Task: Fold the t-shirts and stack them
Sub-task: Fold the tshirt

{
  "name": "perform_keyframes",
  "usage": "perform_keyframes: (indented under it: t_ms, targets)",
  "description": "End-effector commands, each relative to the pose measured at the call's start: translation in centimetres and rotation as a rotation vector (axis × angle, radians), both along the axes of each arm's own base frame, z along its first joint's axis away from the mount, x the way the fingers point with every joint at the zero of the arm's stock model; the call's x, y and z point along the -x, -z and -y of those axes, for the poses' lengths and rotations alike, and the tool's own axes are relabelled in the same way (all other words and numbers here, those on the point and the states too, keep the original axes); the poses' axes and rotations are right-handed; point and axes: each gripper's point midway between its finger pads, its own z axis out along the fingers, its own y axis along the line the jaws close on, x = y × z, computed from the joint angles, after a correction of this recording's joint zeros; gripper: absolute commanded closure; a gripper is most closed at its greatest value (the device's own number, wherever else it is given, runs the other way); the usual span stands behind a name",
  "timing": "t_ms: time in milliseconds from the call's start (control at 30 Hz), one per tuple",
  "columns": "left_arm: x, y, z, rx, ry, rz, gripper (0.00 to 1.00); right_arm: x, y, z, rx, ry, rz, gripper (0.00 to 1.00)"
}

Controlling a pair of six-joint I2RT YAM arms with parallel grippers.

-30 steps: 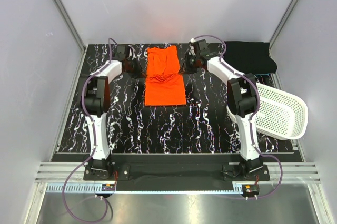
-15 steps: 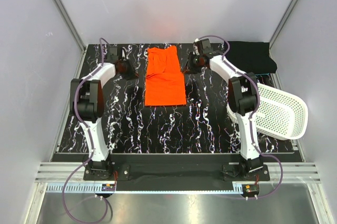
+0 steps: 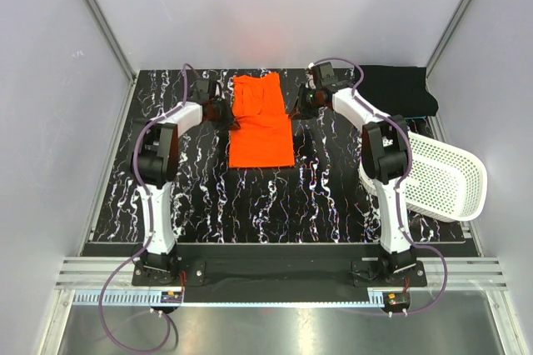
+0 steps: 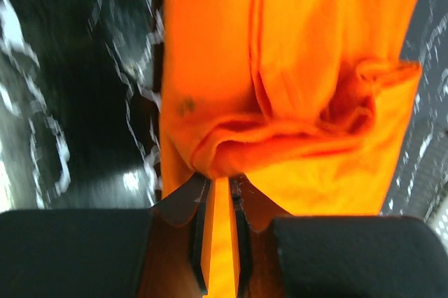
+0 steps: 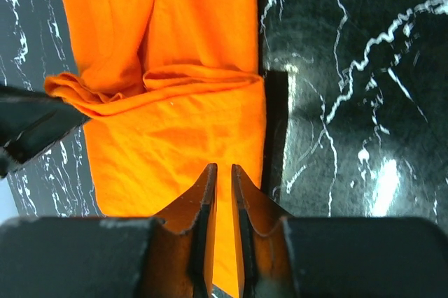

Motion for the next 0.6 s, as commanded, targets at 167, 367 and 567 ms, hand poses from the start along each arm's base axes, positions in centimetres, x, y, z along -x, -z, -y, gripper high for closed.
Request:
perform_keyframes:
  t_ms: [167, 367, 567]
  targets:
    - [-5.4, -0.8, -3.2, -0.006, -0.112, 0.074, 0.82, -1.8, -0.6, -0.2, 0.017, -0.025, 0.072, 0.76]
    - [-4.5, -1.7, -3.2, 0.017, -0.076, 0.074, 0.78, -0.4, -1.9, 0.4, 0.02, -0.028, 0.068, 0.7]
    - [0.8, -3.8, -2.9, 0.021, -0.002, 0.056, 0.68, 3.7, -2.8, 0.9, -0.001, -0.066, 0.019, 0.61]
